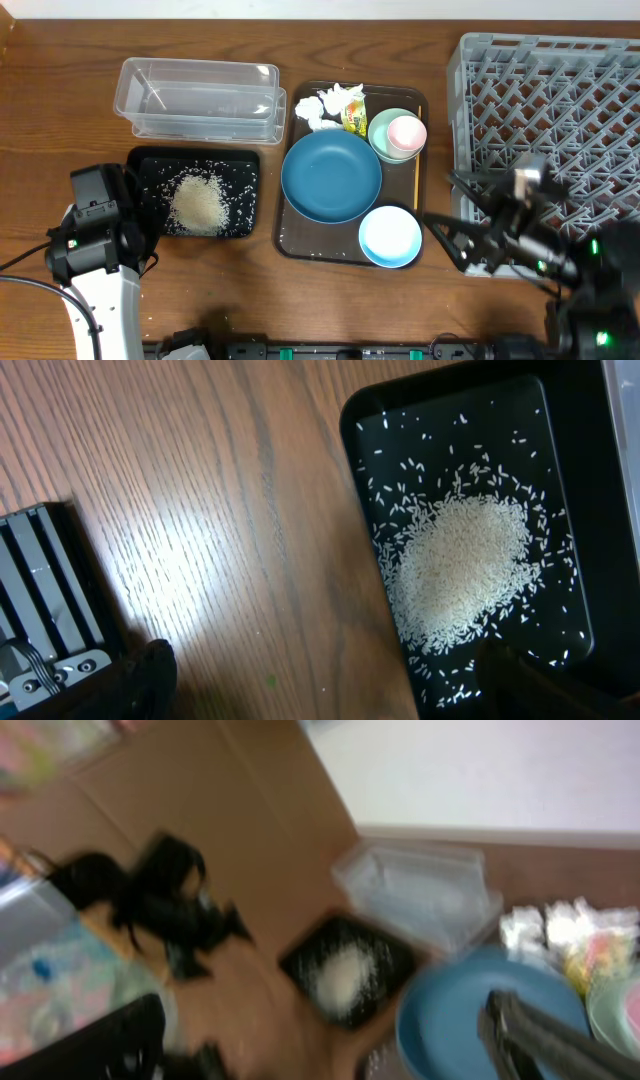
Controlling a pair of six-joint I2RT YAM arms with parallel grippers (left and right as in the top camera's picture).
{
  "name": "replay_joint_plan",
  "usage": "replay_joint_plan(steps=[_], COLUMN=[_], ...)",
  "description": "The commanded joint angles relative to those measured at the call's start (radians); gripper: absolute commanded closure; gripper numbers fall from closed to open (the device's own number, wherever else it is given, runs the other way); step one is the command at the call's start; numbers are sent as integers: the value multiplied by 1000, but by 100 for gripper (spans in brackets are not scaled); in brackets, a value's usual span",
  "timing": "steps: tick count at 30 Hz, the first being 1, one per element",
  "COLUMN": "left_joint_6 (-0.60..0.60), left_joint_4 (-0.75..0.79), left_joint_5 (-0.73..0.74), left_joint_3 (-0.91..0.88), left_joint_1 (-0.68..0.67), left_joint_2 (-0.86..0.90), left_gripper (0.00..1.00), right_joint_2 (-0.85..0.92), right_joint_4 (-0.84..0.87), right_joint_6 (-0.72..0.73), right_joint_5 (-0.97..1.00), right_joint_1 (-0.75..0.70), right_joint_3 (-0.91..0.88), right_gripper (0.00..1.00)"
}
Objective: Sort waste into correct bins and load items into the dishwasher rack
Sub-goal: 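Reach the right gripper to the light-blue small bowl and grasp its rim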
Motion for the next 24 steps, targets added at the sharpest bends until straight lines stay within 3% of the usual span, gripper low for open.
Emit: replay_joint_plan(steps=[1, 5, 8, 14, 24], left_joint_6=[6, 6, 6, 6, 6], left_joint_4=[-4, -4, -4, -4, -4], left_joint_5=[2, 2, 2, 2, 2], left_joint_3=[18, 18, 18, 18, 18], left_joint_1=[6, 6, 6, 6, 6], left_joint_2=[2, 2, 2, 2, 2], left_gripper=[4, 4, 4, 4, 4], right_joint_2=[87, 209, 330, 600, 898], right_joint_4=[-177, -371, -433, -487, -699], right_joint_6=[-278, -322, -304, -212, -212], right_joint_5=[228, 724, 892, 1057, 1052], right_joint_1=[113, 330, 515, 775, 829], right_joint_3=[127, 210, 244, 276, 275], right_gripper=[1, 1, 1, 1, 1])
